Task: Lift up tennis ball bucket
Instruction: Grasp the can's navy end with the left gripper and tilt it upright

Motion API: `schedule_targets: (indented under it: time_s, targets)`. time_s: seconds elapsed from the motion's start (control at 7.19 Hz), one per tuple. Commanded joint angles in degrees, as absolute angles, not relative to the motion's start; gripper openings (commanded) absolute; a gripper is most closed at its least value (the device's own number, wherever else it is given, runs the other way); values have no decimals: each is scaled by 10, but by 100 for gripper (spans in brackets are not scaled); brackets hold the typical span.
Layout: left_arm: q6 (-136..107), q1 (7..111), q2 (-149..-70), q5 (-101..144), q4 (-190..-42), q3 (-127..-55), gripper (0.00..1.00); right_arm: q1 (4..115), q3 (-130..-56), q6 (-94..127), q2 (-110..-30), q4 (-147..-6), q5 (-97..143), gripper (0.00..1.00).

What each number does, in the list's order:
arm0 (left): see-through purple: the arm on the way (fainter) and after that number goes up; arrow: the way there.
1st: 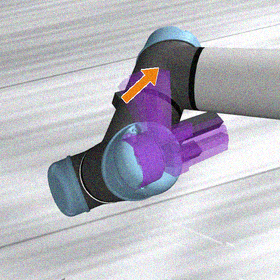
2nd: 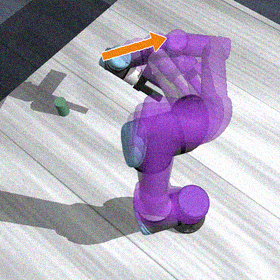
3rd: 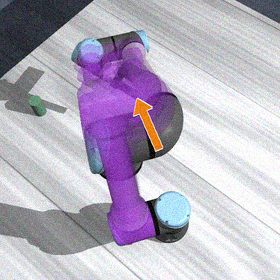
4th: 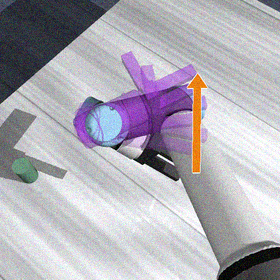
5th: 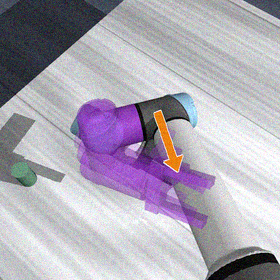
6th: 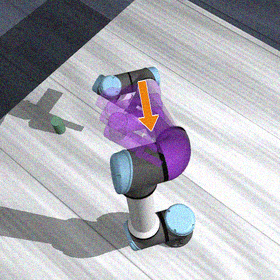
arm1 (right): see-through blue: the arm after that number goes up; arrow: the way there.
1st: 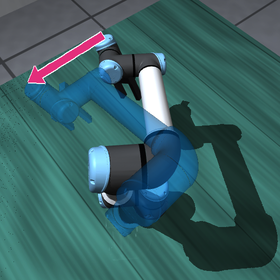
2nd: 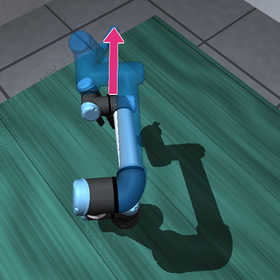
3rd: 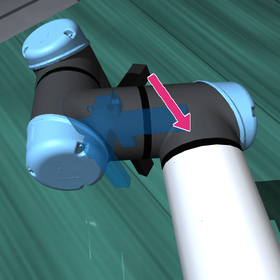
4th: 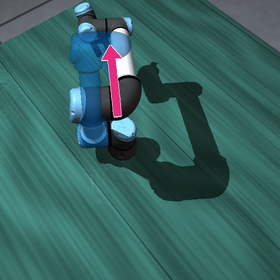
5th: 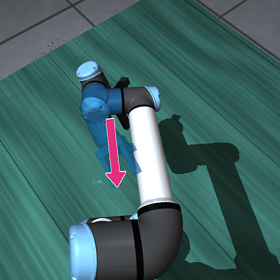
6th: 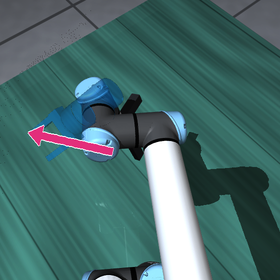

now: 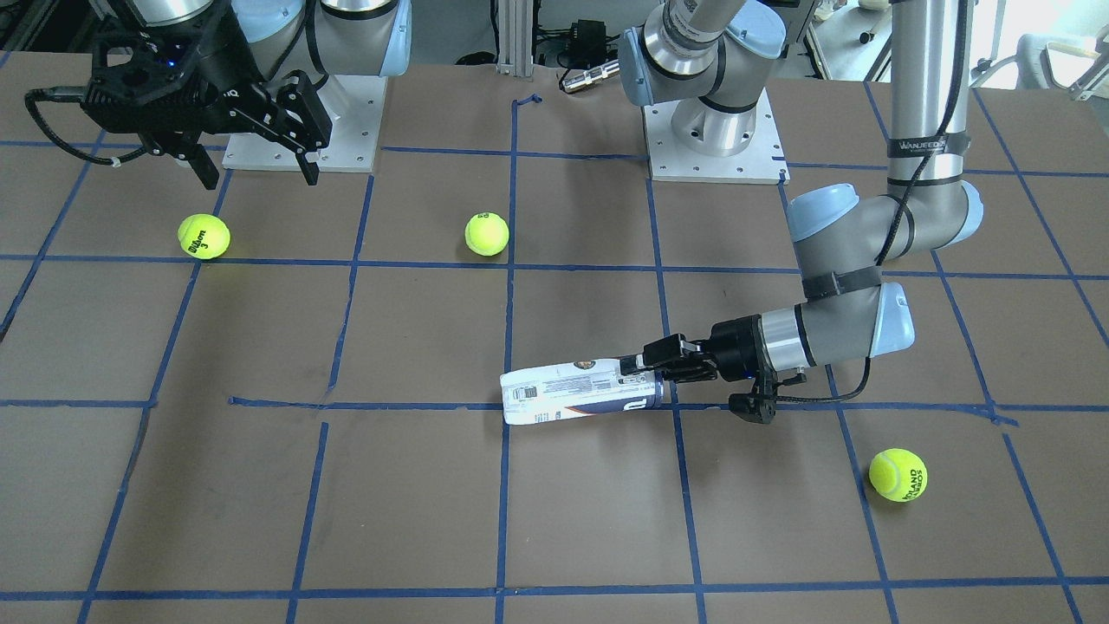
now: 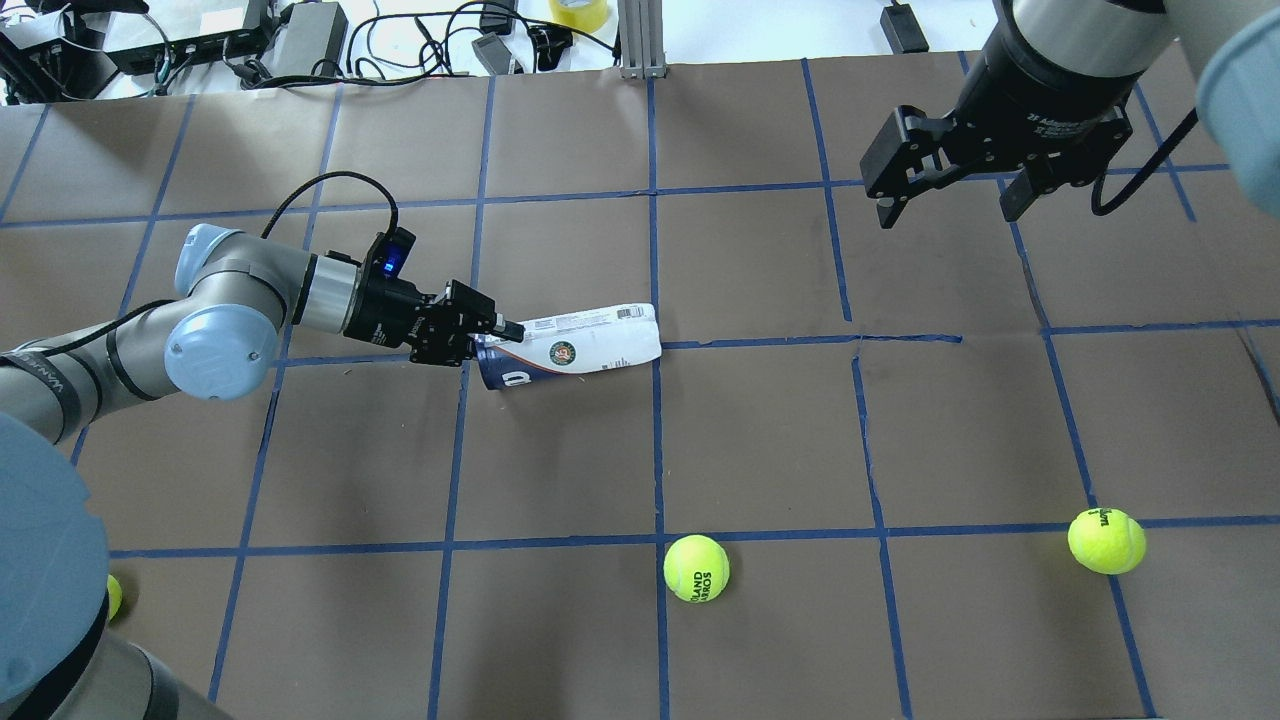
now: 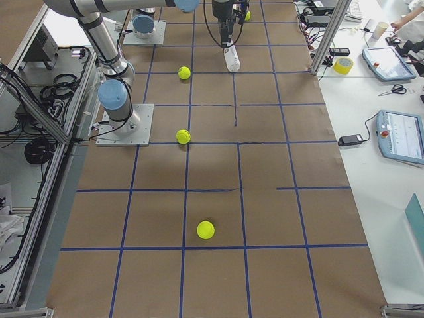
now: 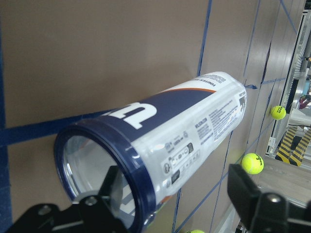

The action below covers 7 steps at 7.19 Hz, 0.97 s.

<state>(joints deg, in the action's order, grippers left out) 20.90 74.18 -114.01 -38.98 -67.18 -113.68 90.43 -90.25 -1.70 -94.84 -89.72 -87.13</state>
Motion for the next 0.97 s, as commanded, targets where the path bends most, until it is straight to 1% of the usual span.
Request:
schedule_targets:
  time_s: [0.0,0.28,0.56,0.7,0.83]
  targets:
    - [123,744,-1136,-399,-671,-1093,0,904,-904,-23,-946,-898,-877,100]
    - [-12,786,-1124,-444,-669,-1008,0,904,-904,-23,-947,-898,-879,100]
    - [-126,809,-1114,-469,-667,-906,0,904,-904,-29,-948,-897,-880,100]
    - [-136,828,-1115,-537,-674,-856,0,904,-904,-29,-949,-896,-880,100]
    - [-134,864,-1121,-629,-667,-821,0,904,-904,-37,-949,-897,-886,100]
